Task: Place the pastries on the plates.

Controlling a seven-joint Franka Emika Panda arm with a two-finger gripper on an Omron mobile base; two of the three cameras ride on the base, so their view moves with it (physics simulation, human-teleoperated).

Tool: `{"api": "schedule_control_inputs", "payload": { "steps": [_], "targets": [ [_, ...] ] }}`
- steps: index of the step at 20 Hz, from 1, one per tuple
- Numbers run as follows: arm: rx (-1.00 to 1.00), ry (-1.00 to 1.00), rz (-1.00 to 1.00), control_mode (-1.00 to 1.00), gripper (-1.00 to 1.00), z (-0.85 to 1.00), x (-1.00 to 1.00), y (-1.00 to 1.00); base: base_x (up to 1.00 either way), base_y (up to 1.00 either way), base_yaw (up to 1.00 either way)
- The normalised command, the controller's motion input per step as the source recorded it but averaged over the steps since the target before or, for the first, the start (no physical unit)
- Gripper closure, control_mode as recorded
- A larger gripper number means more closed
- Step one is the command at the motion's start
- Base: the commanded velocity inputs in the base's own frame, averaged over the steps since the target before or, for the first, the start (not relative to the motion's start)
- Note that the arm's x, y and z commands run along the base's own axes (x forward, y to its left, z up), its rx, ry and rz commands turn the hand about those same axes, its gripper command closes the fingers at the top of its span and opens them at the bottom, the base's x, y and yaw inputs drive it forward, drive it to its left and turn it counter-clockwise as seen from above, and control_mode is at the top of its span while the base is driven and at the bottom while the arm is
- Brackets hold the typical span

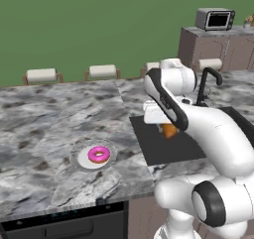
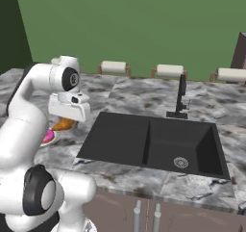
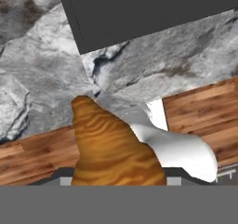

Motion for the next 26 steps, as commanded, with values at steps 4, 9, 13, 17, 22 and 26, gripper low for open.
{"api": "schedule_control_inputs", "payload": {
  "steps": [4, 9, 13, 17, 22, 26],
  "targets": [
    [0.00, -0.09, 0.08, -1.00, 1.00, 0.24, -0.50, -0.28, 0.00, 0.00, 0.00],
    [0.00, -0.14, 0.13, -1.00, 1.00, 0.21, -0.46, -0.47, 0.00, 0.00, 0.00],
    [0.00, -0.09, 0.13, -1.00, 1.00, 0.02, -0.31, -0.31, 0.00, 0.00, 0.00],
    [0.00, -0.03, 0.09, -1.00, 1.00, 0.00, -0.24, -0.21, 0.00, 0.00, 0.00],
    [0.00, -0.05, 0.10, -1.00, 1.00, 0.03, -0.21, -0.35, 0.00, 0.00, 0.00],
    [0.00, -0.02, 0.02, -1.00, 1.00, 0.00, -0.01, -0.06, 0.00, 0.00, 0.00]
  ]
}}
